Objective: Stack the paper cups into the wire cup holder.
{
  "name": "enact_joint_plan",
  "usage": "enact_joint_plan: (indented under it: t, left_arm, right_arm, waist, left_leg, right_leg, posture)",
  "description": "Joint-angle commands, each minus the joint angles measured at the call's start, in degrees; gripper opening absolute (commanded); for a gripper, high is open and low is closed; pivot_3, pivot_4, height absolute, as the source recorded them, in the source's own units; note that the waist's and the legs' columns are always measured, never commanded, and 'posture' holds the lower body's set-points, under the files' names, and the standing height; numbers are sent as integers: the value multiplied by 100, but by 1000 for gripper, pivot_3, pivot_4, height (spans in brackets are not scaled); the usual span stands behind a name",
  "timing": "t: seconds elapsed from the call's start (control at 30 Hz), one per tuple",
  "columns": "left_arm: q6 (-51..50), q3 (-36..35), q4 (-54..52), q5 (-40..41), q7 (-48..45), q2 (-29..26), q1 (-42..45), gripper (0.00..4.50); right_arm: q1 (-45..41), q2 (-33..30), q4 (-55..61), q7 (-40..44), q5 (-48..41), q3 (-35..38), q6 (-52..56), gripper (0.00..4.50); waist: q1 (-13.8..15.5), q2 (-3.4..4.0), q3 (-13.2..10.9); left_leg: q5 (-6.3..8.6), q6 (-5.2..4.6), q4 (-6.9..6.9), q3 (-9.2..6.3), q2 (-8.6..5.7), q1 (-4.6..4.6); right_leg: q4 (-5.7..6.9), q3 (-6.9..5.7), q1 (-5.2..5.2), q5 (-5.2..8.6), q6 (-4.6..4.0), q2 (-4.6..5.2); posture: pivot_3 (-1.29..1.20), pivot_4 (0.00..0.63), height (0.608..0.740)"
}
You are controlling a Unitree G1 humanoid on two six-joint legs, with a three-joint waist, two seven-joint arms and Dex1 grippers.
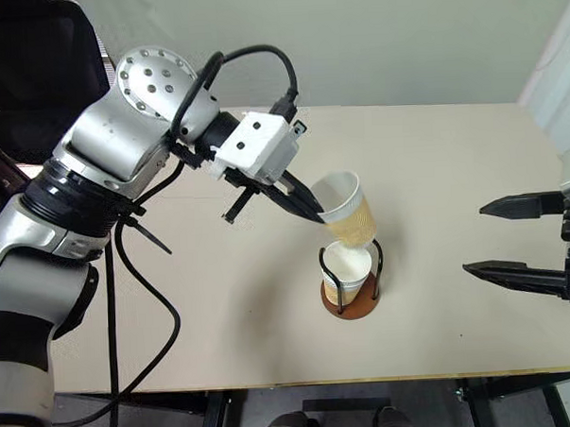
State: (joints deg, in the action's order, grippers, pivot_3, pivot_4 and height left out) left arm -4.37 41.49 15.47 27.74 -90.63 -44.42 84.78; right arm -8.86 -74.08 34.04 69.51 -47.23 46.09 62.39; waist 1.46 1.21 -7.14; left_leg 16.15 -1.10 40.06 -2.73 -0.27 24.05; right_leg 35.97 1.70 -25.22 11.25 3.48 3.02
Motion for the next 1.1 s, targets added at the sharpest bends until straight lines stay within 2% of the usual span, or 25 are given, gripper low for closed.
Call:
enact_joint_plan:
  t: [0.03, 0.27, 0.47, 0.73, 0.87, 1.1]
  left_arm:
    - [202, 156, -24, 77, -187, -146, 229, 48]
    - [290, 452, 3, 230, -187, -226, 270, 48]
    - [314, 731, -329, 525, -187, -532, 262, 48]
    - [513, 785, -487, 615, -187, -693, 243, 48]
    - [701, 733, -350, 429, -187, -628, 234, 951]
    - [866, 771, -167, 350, -187, -551, 258, 3551]
  right_arm:
    - [23, -29, 68, -55, -71, 276, -1, 4269]
    - [106, -35, 84, -95, -91, 324, -25, 4269]
    - [139, -89, 36, -71, -44, 263, -117, 4269]
    - [144, -130, 6, -67, -48, 201, -180, 4269]
    - [179, -105, 27, -68, -49, 208, -181, 4269]
    - [224, -79, 51, -94, -56, 188, -208, 4269]
  waist:
    - [0, 0, 0]
    - [1, 0, 0]
    - [-3, 0, 0]
    - [0, 0, 0]
    - [-1, 0, 0]
    - [-1, 0, 0]
  left_leg:
    - [0, 0, 0, 0, 0, 0]
    - [0, 0, 0, 3, -1, 1]
    - [0, 0, -1, 3, 0, 0]
    - [-1, 0, 1, 1, -1, 0]
    - [-1, 1, 1, 1, -1, -1]
    - [0, 0, 1, 3, -1, -1]
  right_leg:
    - [-1, 0, 0, 0, 1, 0]
    - [-4, 1, 1, 0, 2, 0]
    - [-4, 1, 1, 0, 2, -2]
    - [-4, 1, 3, 0, 2, 0]
    - [-3, 0, 3, 0, 2, -1]
    - [-4, 1, 3, 0, 2, 0]
  posture:
    - [0, 150, 740]
    - [0, 150, 740]
    - [0, 150, 740]
    - [0, 150, 740]
    - [0, 150, 740]
    - [0, 150, 740]
